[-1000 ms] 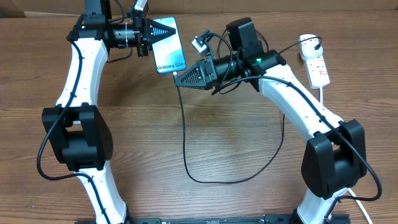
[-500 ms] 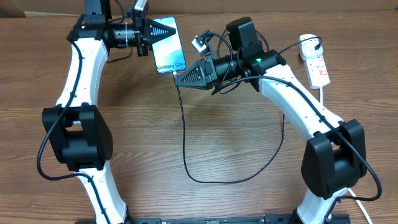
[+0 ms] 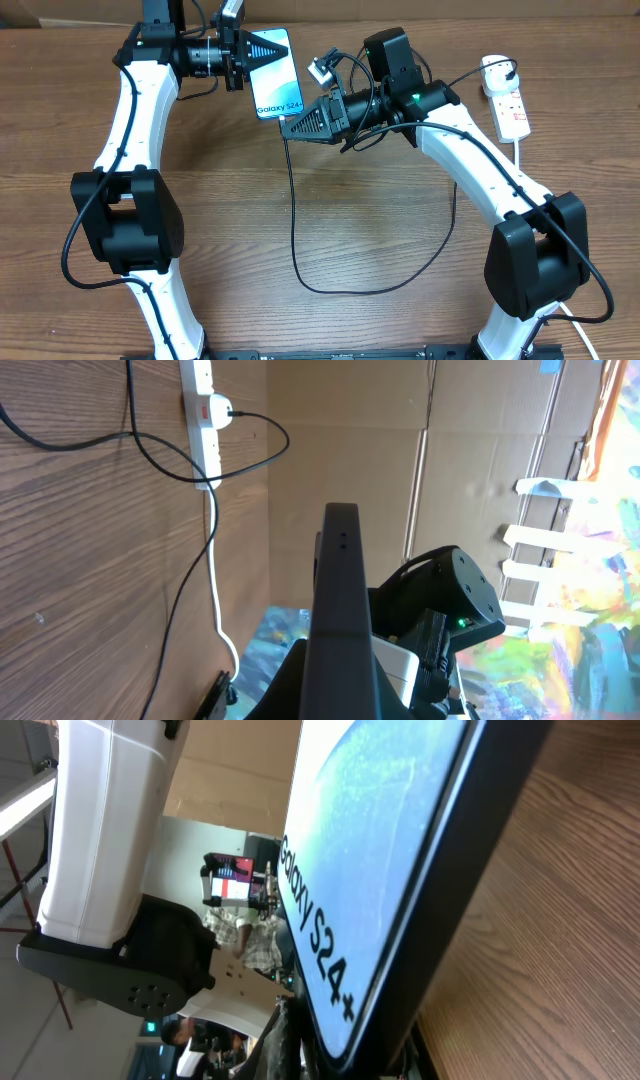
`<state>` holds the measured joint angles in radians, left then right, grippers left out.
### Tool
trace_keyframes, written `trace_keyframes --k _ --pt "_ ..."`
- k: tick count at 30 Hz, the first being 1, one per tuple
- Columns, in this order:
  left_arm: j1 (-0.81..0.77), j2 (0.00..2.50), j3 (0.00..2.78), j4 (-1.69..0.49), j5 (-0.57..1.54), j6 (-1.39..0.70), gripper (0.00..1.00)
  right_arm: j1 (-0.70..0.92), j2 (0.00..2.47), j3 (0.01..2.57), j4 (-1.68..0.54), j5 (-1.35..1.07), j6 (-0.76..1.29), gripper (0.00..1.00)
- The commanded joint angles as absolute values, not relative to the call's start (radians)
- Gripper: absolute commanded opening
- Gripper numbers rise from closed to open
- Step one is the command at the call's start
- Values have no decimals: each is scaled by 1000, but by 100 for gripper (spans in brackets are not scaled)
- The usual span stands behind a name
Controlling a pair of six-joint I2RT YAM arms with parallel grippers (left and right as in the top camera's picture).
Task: Plug charger to phone and switch on socket
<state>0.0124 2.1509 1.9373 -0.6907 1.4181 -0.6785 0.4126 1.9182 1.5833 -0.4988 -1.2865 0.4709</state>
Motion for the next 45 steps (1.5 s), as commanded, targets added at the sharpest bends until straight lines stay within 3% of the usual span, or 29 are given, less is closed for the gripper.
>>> trace_keyframes --k 1,45 --pt "-1 2151 1953 -690 1457 -681 4 408 1925 1583 -493 -1295 472 4" --pt "-14 2151 1953 -695 1487 -672 4 368 1925 1583 -333 -1114 681 4"
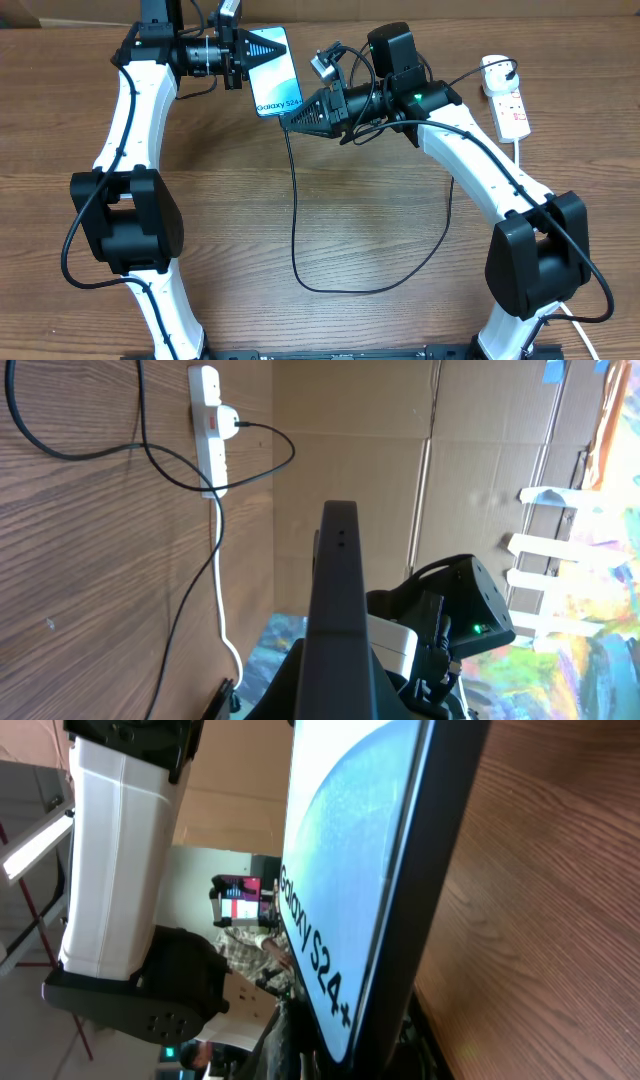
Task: Plug charger to phone and switch on socket
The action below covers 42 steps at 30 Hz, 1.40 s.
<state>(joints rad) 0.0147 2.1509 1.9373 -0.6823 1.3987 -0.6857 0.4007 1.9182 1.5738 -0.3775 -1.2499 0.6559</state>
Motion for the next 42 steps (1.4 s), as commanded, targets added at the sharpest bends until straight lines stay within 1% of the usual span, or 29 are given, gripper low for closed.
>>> trace_keyframes --k 1,12,19,22,24,29,31,33,35,42 --pt "-14 2151 1953 -695 1487 -671 4 371 1925 1583 -324 -1106 686 4" --pt "-16 2151 1953 -699 1499 -657 4 400 1925 1583 -307 -1022 708 4" --pt "-16 2151 1953 -699 1512 -651 4 400 1925 1583 -302 -1042 702 4" --pt "-12 2151 1953 -699 1512 -651 4 400 1925 1583 -300 -1089 680 18" --pt "-8 2151 1953 -699 1512 -651 4 397 1925 1583 -300 -1121 680 22" --pt "-5 2151 1953 -698 1509 -651 4 396 1925 1583 -300 -1142 662 26" --pt "-5 2151 1953 -698 1509 -651 4 395 1925 1583 -304 -1142 653 33" --pt "-3 2151 1953 -698 1512 -651 4 386 1925 1583 -319 -1138 637 36" --pt "0 2151 1953 -699 1513 -651 4 373 1925 1583 -348 -1126 616 42" --pt "1 2151 1953 -699 1517 -635 4 302 1925 1583 -442 -1110 537 45"
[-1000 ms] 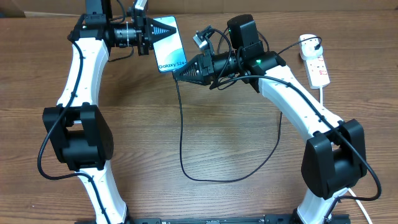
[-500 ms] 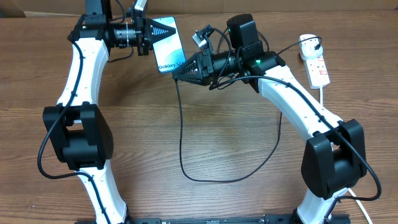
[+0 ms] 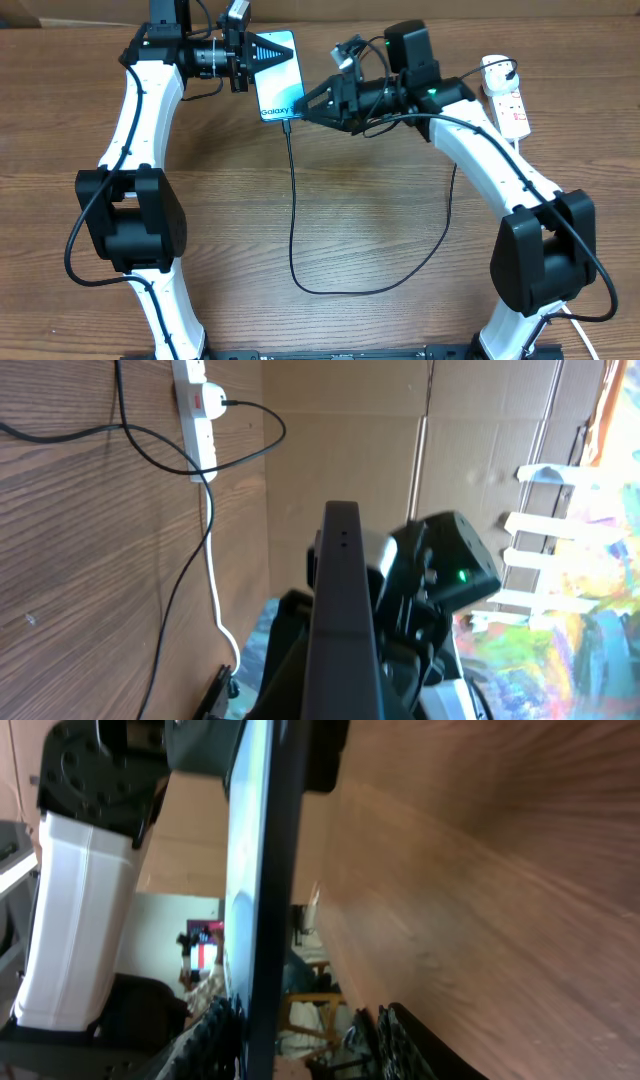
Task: Plug charger to phone and switch on socket
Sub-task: 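Lower the plugged phone flat onto the table with both grippers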
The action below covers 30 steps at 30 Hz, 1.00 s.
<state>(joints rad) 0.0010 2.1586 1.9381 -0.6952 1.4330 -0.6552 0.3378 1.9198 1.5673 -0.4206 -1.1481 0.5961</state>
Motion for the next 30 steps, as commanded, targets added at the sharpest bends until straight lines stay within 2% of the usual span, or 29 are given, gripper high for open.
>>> trace_keyframes --k 1,9,13,22,27,30 --pt "1 2151 1953 -699 1517 -623 4 289 1925 1583 -454 -1111 523 45" --pt "1 2151 1953 -715 1515 -509 4 208 1925 1583 -563 -1108 434 45" --pt "-1 2151 1953 -821 1469 -379 4 200 1925 1583 -623 -1072 386 46" --pt "-1 2151 1953 -1187 976 -92 4 202 1925 1583 -788 -915 261 53" --pt "-1 2151 1953 -1246 783 12 4 204 1925 1583 -838 -856 239 53" --pt "-1 2151 1953 -1267 736 107 4 204 1925 1583 -856 -848 226 53"
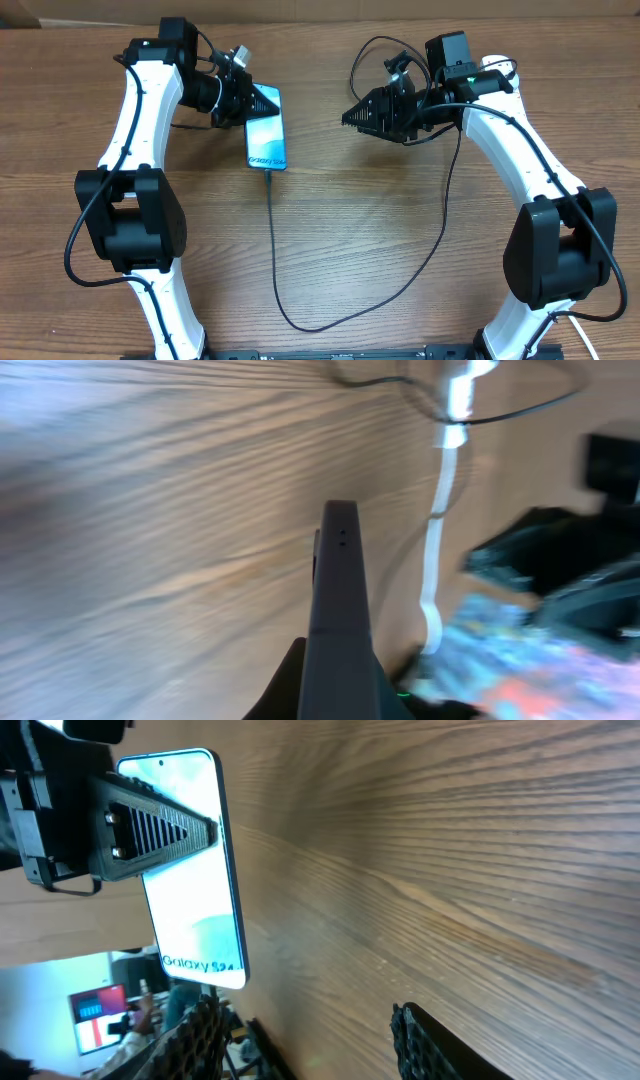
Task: Plug charger to phone and switch on socket
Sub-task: 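Lower the plugged phone flat onto the table with both grippers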
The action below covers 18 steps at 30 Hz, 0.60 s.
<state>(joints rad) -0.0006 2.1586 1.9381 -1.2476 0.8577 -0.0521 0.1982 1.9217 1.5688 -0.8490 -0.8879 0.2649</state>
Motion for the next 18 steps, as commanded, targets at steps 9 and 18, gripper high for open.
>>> trace_keyframes --k 9,18 --pt "-1 2176 1933 -1303 624 177 4 240 1925 1583 -883 -785 214 56" --pt "-1 2239 1840 -1206 657 78 4 276 1925 1583 -892 -748 211 61"
